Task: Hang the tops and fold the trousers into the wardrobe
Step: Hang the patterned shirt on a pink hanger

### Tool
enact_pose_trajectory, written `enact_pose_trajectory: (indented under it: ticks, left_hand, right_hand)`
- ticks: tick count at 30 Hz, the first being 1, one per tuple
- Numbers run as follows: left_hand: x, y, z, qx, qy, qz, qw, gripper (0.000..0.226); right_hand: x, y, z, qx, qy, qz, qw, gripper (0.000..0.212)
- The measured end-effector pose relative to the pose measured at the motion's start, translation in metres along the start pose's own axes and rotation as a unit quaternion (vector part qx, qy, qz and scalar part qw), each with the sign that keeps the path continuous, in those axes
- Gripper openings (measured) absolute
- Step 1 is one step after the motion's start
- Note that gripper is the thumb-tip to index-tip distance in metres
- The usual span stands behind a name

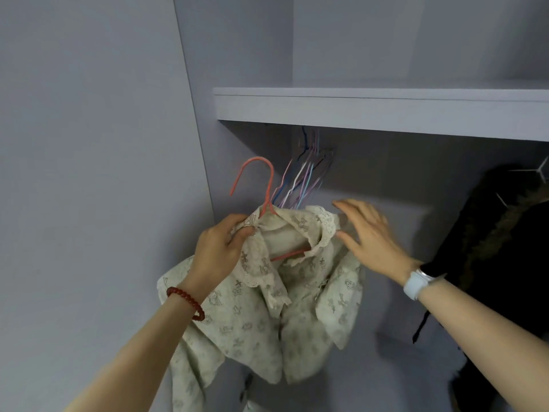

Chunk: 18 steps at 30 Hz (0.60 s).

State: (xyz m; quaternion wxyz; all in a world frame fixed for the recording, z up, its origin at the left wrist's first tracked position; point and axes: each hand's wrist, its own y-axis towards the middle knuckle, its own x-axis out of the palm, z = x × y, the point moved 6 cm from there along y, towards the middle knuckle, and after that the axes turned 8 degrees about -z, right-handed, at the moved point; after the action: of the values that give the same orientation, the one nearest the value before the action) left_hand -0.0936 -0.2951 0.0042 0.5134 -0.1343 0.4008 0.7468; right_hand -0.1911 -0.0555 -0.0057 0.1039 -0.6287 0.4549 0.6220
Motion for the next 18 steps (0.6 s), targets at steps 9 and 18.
enact_pose_trajectory:
  ticks: [9, 18]
  left_hand:
    - [-0.029, 0.004, -0.009, 0.030, 0.093, -0.036, 0.995, 0.024]
    - [-0.019, -0.001, 0.007, 0.075, 0.151, -0.015, 0.986, 0.060]
  right_hand:
    - [-0.012, 0.005, -0.009, -0.047, 0.017, 0.061, 0.997, 0.047]
    - [-0.003, -0.005, 0.004, 0.040, 0.040, 0.076, 0.995, 0.022]
